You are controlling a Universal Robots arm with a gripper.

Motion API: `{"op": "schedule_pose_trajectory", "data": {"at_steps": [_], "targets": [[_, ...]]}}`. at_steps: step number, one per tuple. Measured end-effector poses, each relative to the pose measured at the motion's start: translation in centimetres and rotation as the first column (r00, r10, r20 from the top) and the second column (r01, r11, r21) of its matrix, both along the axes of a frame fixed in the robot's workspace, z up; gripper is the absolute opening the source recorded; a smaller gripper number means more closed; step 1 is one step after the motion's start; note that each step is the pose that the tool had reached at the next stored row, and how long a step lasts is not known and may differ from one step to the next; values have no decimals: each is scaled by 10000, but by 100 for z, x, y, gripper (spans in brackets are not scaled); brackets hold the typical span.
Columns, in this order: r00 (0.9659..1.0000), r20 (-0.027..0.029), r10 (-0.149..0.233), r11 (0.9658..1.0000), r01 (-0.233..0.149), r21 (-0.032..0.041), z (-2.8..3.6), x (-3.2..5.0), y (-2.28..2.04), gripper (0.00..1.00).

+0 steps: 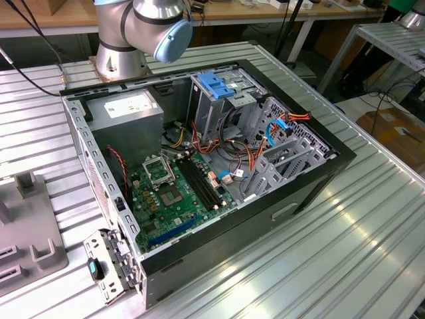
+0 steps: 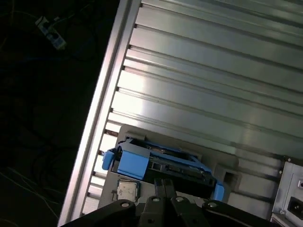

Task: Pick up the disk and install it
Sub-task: 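Pick up the disk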

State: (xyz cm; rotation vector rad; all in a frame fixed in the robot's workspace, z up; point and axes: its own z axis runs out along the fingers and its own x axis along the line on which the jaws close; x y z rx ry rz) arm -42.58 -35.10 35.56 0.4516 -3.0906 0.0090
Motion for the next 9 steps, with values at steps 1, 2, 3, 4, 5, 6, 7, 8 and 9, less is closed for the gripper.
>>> {"op": "schedule_pose_trajectory", "data": {"at_steps": [1,2,3,4,5,6,7,8,9], "targets": [[9997,0,251,9997,-251,0,0,0,0,11],[9991,0,418,9991,-418,0,0,0,0,11],[9979,-1,646,9979,-646,0,0,0,0,11],[9956,0,938,9956,-938,0,0,0,0,11],[9916,0,1292,9916,-1292,0,0,0,0,11],[9883,0,1524,9883,-1524,0,0,0,0,11],[9852,0,1711,9852,-1711,0,0,0,0,11],[9796,0,2012,9796,-2012,0,0,0,0,11],[9732,1,2298,9732,-2298,0,0,0,0,11]]}}
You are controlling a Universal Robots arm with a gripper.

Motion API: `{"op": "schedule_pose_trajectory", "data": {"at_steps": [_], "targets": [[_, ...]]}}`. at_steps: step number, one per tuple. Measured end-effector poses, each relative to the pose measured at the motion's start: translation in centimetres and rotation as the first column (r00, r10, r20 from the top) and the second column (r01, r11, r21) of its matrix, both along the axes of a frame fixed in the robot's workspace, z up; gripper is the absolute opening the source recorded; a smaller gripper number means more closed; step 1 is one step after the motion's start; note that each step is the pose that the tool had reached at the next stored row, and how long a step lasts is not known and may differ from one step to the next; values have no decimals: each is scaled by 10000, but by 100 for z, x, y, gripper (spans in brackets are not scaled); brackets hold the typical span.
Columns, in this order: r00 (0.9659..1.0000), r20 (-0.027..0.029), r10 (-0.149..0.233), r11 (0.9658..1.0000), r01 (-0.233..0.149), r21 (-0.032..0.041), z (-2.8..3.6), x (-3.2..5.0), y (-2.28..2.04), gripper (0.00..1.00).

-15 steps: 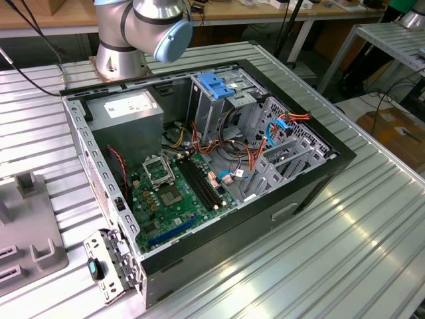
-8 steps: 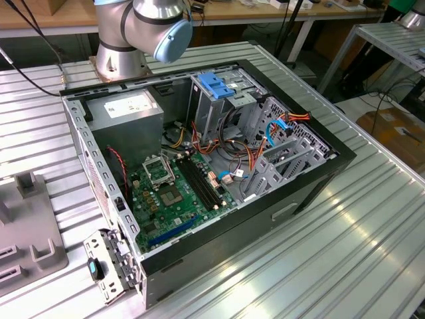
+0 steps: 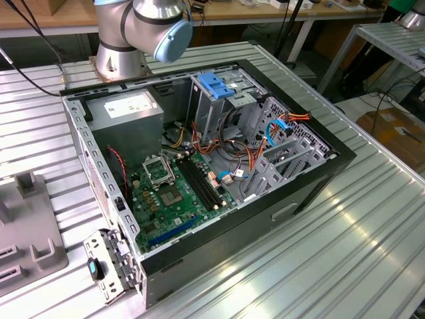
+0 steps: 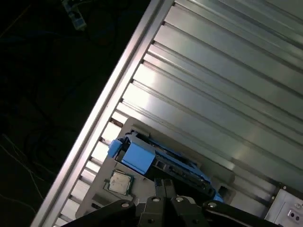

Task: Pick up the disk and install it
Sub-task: 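Pick up the disk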

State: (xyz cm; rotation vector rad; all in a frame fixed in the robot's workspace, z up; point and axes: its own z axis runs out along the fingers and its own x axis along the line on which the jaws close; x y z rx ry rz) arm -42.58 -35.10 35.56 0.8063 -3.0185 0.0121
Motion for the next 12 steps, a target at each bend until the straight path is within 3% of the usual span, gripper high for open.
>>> {"op": "schedule_pose_trajectory", "data": {"at_steps": [2,4,6,9,10,12], "targets": [[9981,0,623,9981,-623,0,0,0,0,11],[9912,0,1322,9912,-1322,0,0,0,0,11],[9855,-1,1698,9855,-1698,0,0,0,0,11],[9706,0,2406,9706,-2406,0,0,0,0,11],[9610,-1,2764,9610,-2764,0,0,0,0,11],[9481,-1,3181,9481,-3181,0,1,0,0,11]]}}
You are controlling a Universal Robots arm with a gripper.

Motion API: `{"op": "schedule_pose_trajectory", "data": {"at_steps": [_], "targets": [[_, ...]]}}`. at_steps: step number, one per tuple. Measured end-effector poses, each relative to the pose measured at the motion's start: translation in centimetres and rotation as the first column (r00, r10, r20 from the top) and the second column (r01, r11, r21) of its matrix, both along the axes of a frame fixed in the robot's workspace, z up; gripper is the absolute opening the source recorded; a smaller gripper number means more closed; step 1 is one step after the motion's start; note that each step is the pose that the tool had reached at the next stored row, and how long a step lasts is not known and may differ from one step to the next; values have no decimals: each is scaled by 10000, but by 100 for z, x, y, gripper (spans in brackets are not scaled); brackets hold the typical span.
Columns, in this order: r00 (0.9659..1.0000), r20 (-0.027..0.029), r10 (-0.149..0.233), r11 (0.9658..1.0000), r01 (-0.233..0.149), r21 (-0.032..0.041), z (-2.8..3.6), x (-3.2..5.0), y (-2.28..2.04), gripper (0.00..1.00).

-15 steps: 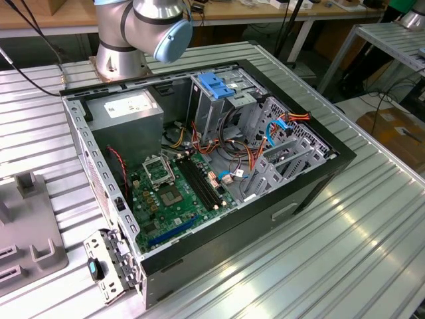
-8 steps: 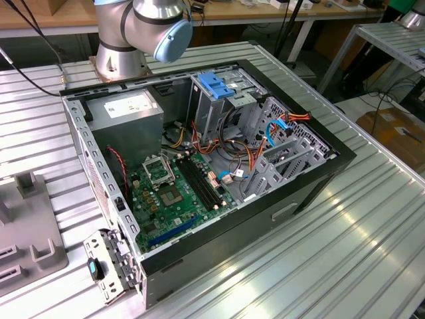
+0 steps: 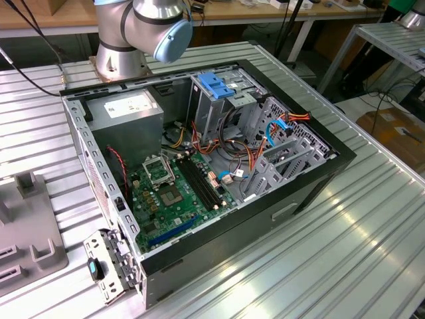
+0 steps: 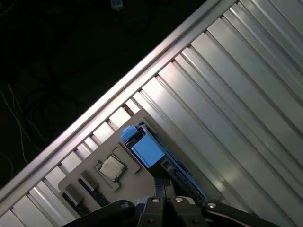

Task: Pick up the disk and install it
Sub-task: 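Pick up the disk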

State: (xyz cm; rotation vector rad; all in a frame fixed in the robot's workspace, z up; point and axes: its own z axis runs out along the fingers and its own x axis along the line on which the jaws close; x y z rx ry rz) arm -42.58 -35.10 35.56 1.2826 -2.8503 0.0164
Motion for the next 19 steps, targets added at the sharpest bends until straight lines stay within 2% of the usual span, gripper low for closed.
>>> {"op": "schedule_pose_trajectory", "data": {"at_steps": [2,3,4,6,7,9,10,11,13,17,18,19], "targets": [[9984,0,572,9984,-572,0,0,0,0,11],[9962,0,871,9962,-871,0,0,0,0,11],[9922,0,1250,9922,-1250,0,0,0,0,11],[9859,1,1676,9859,-1676,0,-1,0,0,11],[9759,0,2184,9759,-2184,0,0,0,0,11],[9669,0,2550,9669,-2550,0,0,0,0,11],[9592,0,2828,9592,-2828,0,0,0,0,11],[9463,1,3234,9463,-3234,0,0,0,0,11],[9245,3,3813,9245,-3813,5,0,0,0,11],[8958,15,4445,8957,-4446,33,0,0,0,11],[8793,30,4763,8793,-4763,60,0,0,0,11],[8674,40,4976,8674,-4976,78,0,0,0,11]]}}
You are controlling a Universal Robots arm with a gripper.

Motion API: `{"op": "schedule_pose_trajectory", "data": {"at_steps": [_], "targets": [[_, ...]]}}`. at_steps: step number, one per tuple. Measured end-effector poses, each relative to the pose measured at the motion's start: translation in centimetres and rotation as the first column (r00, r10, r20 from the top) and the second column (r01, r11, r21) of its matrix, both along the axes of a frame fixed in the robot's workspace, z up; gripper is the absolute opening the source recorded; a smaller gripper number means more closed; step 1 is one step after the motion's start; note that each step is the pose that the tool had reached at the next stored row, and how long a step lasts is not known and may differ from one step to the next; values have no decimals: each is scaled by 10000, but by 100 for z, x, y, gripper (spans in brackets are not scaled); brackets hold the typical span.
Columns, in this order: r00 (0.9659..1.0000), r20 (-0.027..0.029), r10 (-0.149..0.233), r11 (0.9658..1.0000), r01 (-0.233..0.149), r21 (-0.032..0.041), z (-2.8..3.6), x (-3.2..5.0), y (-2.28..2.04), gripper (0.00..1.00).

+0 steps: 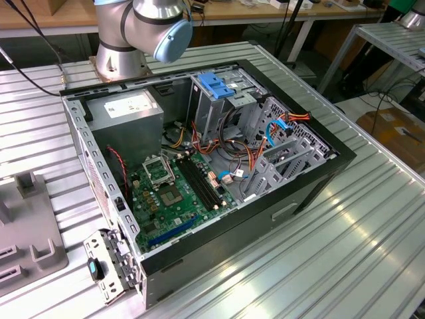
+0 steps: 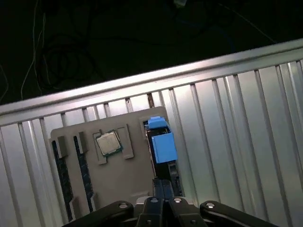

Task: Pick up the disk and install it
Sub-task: 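Pick up the disk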

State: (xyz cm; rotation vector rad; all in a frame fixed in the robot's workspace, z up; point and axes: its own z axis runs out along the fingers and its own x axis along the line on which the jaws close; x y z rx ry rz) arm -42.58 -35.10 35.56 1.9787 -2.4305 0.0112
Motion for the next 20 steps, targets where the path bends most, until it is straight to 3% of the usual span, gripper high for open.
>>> {"op": "schedule_pose_trajectory", "data": {"at_steps": [2,5,11,14,17,20], "targets": [[9992,1,390,9992,-390,32,0,0,0,11],[9928,6,1196,9928,-1196,92,0,0,0,11],[9928,44,1196,9928,-1197,87,-29,-2,6,11],[9970,44,777,9969,-778,87,-34,-2,6,11],[9970,45,775,9970,-775,88,-34,-2,6,11],[9970,63,773,9969,-774,156,-35,-3,7,11]]}}
